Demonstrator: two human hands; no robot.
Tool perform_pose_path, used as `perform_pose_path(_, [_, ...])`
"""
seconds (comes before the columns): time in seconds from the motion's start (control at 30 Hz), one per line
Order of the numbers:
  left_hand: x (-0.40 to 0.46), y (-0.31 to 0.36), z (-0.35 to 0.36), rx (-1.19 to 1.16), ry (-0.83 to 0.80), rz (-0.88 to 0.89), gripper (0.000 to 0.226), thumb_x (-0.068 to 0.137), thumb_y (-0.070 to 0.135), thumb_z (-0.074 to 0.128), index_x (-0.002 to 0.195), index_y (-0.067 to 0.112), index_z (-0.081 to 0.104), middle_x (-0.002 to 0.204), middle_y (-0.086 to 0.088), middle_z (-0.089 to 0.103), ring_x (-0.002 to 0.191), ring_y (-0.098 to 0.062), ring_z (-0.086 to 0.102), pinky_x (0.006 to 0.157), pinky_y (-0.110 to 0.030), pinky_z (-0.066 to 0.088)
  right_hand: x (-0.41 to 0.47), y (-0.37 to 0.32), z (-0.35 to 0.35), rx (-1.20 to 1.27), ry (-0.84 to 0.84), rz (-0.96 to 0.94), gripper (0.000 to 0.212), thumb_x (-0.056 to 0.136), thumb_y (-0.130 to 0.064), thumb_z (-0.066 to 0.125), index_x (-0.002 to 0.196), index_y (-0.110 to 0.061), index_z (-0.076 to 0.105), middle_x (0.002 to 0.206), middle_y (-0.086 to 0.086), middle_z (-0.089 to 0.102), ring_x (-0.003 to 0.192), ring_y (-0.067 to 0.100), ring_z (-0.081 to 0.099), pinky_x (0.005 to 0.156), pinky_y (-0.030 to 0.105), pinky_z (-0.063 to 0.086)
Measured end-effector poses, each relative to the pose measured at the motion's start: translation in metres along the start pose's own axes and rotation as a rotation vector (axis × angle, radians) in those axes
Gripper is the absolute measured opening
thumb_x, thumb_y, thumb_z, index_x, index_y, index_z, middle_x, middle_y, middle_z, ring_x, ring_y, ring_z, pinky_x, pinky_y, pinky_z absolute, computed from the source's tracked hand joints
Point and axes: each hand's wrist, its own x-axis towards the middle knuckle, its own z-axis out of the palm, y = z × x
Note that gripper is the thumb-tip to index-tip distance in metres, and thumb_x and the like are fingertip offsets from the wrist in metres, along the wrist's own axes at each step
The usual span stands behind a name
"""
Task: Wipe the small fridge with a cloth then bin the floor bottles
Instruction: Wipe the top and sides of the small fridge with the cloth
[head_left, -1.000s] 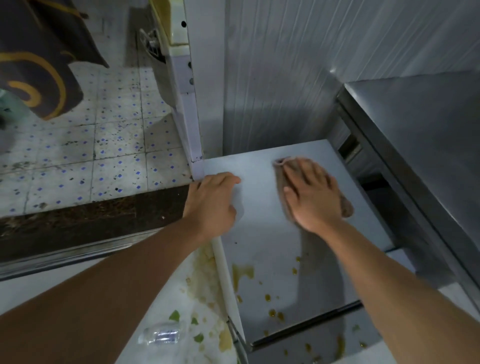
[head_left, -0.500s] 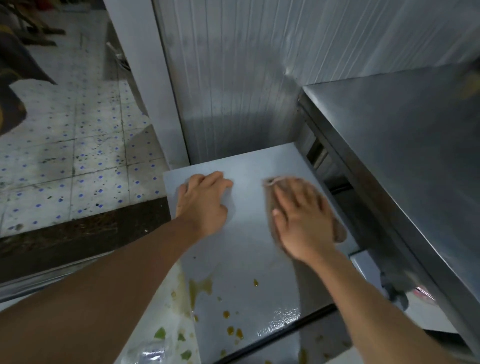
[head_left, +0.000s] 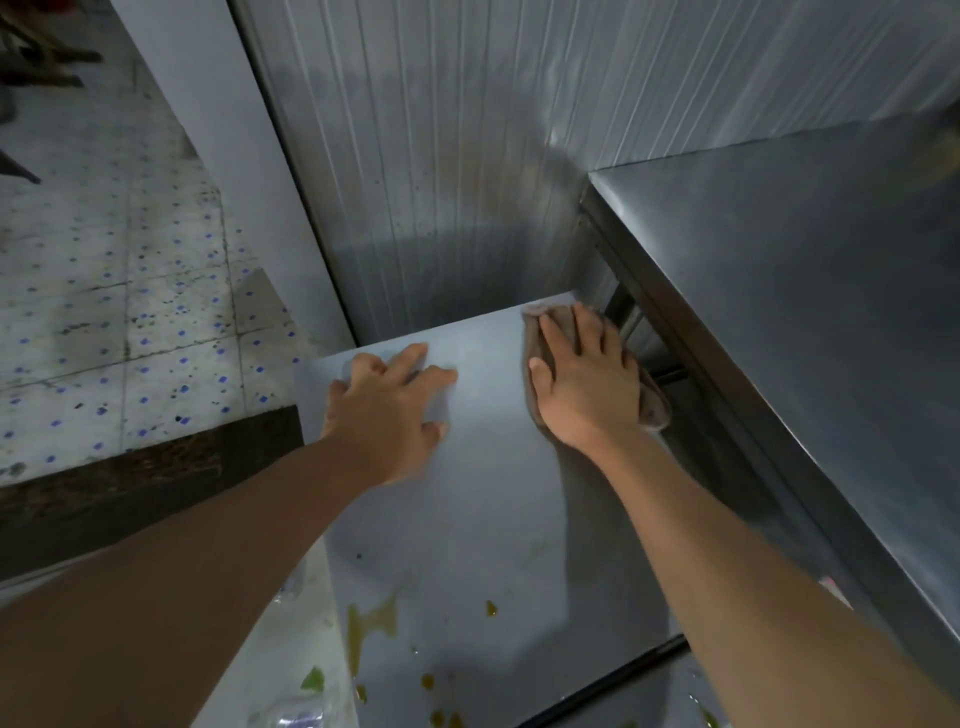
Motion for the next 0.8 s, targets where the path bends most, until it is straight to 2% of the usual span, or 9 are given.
perform_pose_path(0.07, [0.0,0.0,0.001,0.018,-0.003,-0.001,0.059,0.086,0.05,0.05,0.14,0.046,0.026,0.156,0.008,0.013,0.129,-0.033,0.024,0.1,-0.05,0.032,0.03,-0.006,0.0,0.016,0.002,-0.009,0.054,0.098,-0.046,0.026,0.149,-0.03,0.018,0.158,0.008,0.011,0.142,0.038,0.016,0.11,0.052,0.026])
perform_pose_path(0.23, [0.0,0.0,0.0,0.02,-0.037,0.001,0.059,0.087,0.049,0.049,0.139,0.046,0.023,0.156,0.01,0.01,0.131,-0.032,0.021,0.102,-0.05,0.031,0.063,0.004,-0.005,0.048,-0.014,-0.071,0.043,0.099,-0.045,0.028,0.138,-0.028,0.032,0.144,0.012,0.028,0.124,0.041,0.039,0.091,0.047,0.042])
perform_pose_path(0.33, [0.0,0.002,-0.003,-0.006,-0.062,-0.028,0.057,0.087,0.048,0.049,0.138,0.048,0.023,0.156,0.013,0.008,0.131,-0.029,0.019,0.102,-0.049,0.03,0.04,0.01,-0.002,0.034,0.036,-0.032,0.046,0.098,-0.046,0.028,0.141,-0.03,0.025,0.149,0.01,0.021,0.121,0.042,0.042,0.087,0.046,0.046])
perform_pose_path(0.43, [0.0,0.006,-0.006,-0.034,-0.093,-0.058,0.055,0.088,0.047,0.049,0.137,0.049,0.024,0.156,0.015,0.007,0.132,-0.028,0.017,0.102,-0.049,0.028,-0.005,0.016,0.001,0.022,0.032,0.031,0.054,0.096,-0.05,0.024,0.147,-0.031,0.016,0.155,0.009,0.013,0.126,0.041,0.04,0.094,0.05,0.043])
perform_pose_path(0.57, [-0.001,0.01,-0.009,-0.057,-0.124,-0.102,0.055,0.09,0.043,0.047,0.14,0.048,0.022,0.156,0.015,0.005,0.133,-0.027,0.015,0.104,-0.051,0.027,-0.078,0.024,-0.003,-0.008,-0.001,0.094,0.059,0.094,-0.049,0.022,0.149,-0.028,0.018,0.157,0.011,0.01,0.134,0.039,0.031,0.103,0.049,0.036])
perform_pose_path(0.63, [-0.009,0.017,-0.011,-0.026,-0.139,-0.098,0.056,0.093,0.04,0.044,0.142,0.046,0.018,0.157,0.012,0.004,0.135,-0.028,0.014,0.104,-0.05,0.027,-0.115,0.028,-0.005,-0.062,-0.044,0.114,0.061,0.094,-0.05,0.019,0.15,-0.027,0.013,0.158,0.012,0.005,0.138,0.037,0.026,0.108,0.048,0.03])
perform_pose_path(0.8, [-0.057,0.042,0.002,-0.005,-0.077,0.069,0.058,0.092,0.026,0.046,0.141,0.046,0.024,0.156,0.011,0.01,0.131,-0.028,0.019,0.102,-0.048,0.029,-0.168,0.031,-0.02,-0.195,-0.13,0.138,0.062,0.097,-0.051,0.019,0.152,-0.025,0.007,0.158,0.015,0.011,0.139,0.035,0.026,0.114,0.046,0.021])
